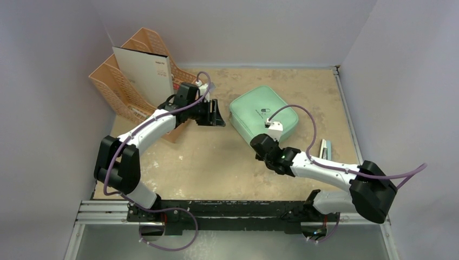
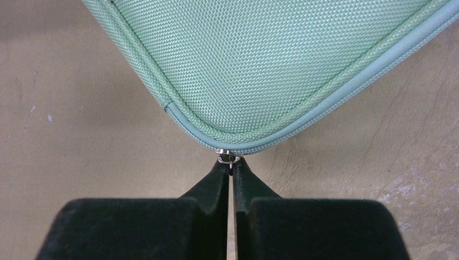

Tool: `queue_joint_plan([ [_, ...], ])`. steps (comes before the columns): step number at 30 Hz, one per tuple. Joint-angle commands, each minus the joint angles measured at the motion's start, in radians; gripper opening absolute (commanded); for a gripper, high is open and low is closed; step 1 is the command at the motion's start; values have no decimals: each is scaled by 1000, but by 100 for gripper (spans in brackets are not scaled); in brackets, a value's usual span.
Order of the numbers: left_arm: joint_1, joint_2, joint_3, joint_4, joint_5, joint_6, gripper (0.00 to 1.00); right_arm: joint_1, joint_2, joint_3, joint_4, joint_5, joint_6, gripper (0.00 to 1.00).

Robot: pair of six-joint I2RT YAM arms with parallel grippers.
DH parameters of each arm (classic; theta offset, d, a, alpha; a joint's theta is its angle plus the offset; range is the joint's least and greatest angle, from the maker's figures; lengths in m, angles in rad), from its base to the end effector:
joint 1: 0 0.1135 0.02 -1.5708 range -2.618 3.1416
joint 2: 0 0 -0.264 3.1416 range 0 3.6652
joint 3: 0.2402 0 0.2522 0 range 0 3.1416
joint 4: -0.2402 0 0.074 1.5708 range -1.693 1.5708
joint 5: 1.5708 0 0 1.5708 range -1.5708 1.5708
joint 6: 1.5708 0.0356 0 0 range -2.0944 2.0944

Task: Organize the medicine kit
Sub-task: Zip the medicine box at the center of the board.

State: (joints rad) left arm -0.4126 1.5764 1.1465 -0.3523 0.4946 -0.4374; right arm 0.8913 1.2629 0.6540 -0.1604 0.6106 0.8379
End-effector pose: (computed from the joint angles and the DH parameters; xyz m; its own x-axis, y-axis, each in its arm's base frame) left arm 0.3082 -0.1534 0.2557 -0.8651 -0.0283 -0.5009 0.3256 0.7278 -0.6036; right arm 0.1726 0.1811 0.2024 -0.5738 0.2588 -0.7771 0.0717 0.9610 0.2671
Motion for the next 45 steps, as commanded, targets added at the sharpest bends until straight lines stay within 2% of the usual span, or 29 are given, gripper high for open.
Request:
queue_joint_plan([
  [1, 8, -28, -5, 60, 8, -59, 50, -2, -39, -14, 49, 17, -35, 0],
  [6, 6, -5, -26, 149, 18, -148, 48, -1, -88, -19, 3, 22, -82, 0],
  [12, -28, 30, -27, 246, 2, -237, 47, -2, -126, -39, 78, -71, -271, 0],
  [15, -80, 41, -41, 316, -46, -281, 55, -3, -137, -51, 118, -133, -312, 0],
  [18, -147, 66, -63, 408, -91, -335, 57, -4, -132, -58, 157, -175, -338, 0],
  [22, -191, 110, -66, 412, -139, -365, 57, -6, -116, -43, 157, -199, -360, 0],
  [33, -197, 269, -65, 480, -161, -417, 58, -44, -116, -86, 242, -273, -399, 0],
  [36, -197, 302, -37, 435, -161, -393, 53, -47, -135, -99, 239, -265, -412, 0],
  [39, -197, 337, 10, 308, -193, -340, 42, -73, -162, -106, 179, -232, -404, 0],
  [45, -194, 405, 68, 171, -215, -237, 25, -220, -207, -132, 110, -333, -437, 0],
])
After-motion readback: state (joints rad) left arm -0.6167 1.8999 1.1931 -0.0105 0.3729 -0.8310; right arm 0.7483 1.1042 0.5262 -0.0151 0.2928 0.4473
